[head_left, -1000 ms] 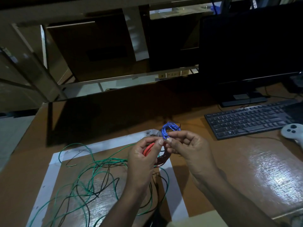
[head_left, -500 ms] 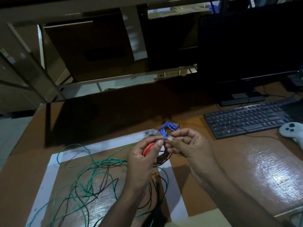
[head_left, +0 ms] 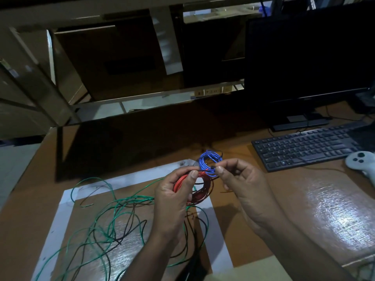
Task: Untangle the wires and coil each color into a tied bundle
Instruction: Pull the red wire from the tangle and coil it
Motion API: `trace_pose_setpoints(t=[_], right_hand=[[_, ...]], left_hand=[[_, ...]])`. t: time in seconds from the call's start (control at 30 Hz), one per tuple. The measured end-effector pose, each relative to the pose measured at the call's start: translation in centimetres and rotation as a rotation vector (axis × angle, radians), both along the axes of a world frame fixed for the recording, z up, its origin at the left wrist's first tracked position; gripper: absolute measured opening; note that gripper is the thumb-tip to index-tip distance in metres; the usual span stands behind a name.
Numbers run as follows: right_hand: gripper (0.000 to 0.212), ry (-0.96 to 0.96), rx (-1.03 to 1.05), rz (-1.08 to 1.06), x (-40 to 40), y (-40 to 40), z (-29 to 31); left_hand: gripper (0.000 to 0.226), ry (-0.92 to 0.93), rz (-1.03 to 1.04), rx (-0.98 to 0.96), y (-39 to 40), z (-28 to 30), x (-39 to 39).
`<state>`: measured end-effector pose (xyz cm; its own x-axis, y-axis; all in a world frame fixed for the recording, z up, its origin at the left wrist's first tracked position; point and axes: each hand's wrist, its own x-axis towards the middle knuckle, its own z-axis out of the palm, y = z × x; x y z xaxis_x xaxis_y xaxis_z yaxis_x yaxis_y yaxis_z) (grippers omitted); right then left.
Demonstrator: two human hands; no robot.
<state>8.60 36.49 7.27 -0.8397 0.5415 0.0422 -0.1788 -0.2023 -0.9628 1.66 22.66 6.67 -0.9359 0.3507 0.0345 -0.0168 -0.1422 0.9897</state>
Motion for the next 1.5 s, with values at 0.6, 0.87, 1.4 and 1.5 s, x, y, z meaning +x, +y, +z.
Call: trace_pose_setpoints(t=[0.6, 0.87, 1.4, 1.5], right_hand=[[0.018, 0.001, 0.024, 0.099, 0.64, -0.39, 0.16], [0.018, -0.014, 0.03, 0.065, 0.32, -0.3, -0.07], [0.009, 0.033, 0.048, 0.04, 0.54, -0.29, 0.44], [0.007, 0.031, 0.046, 0.076, 0.59, -0.55, 0.29]], left_hand=[[0.009, 0.028, 0.011, 0.042, 0.0, 0.69, 0.17], [0.013, 0.09, -0.007, 0.014, -0.04, 0.76, 0.32], [0.016, -0.06, 0.006, 0.116, -0.04, 0.51, -0.01], [0.015, -0.056, 0.004, 0.128, -0.01, 0.43, 0.03]])
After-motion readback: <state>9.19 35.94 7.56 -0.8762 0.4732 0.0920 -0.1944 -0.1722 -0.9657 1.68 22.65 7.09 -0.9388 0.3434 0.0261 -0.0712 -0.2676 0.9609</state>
